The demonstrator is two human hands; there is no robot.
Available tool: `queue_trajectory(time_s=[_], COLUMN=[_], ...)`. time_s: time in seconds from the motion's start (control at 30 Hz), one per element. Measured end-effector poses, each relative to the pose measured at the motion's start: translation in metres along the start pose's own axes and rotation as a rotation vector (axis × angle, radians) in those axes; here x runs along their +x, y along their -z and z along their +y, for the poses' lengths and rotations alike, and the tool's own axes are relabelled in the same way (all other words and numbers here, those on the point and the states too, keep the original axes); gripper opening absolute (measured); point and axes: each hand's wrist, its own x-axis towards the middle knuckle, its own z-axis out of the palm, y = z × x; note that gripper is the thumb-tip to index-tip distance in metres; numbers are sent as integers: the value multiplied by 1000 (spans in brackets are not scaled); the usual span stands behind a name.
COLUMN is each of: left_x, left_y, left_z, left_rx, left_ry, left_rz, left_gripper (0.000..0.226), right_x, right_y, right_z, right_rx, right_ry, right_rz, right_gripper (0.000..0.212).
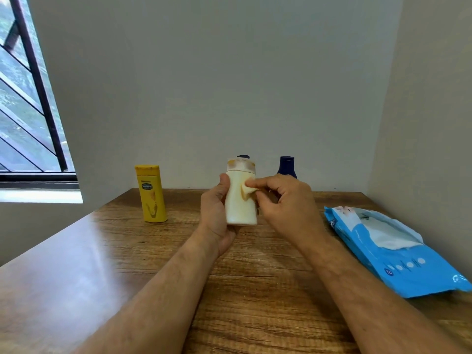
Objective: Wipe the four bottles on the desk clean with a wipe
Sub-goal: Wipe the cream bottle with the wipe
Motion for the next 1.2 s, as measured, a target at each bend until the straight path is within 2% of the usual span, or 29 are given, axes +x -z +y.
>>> queue_trajectory(time_s=[0.13,0.33,0.53,0.73,0.87,0.93,1.07,1.2], left_x=[4,2,4,4,3,3,2,3], left_y=[4,6,6,4,5,4,2,2], left_z=[3,4,4,3,3,2,3,1], left_rx=[-25,29,49,54,63,53,67,79], left_ry=[-26,-58,-74,-56,-56,-53,-64,-53], left_rz=[44,64,103,79,62,58,56,65], left_gripper=[51,48,50,49,51,50,51,48], right_x=[-2,3,11,11,12,11,12,13], right_y=[-6,-7,-5,-6,-5,-5,-4,0], right_z=[-5,-11,-9,-12,-12,-11,-8,-8], right_rx=[60,493,736,1083,1120,1086,1010,973], right_ry=[-60,-298,-522,-702,-691,-698,-700,-705], right_rz=[-219,-66,-14,16,2,22,39,17], right_gripper=[20,10,23,23,21,17,24,21])
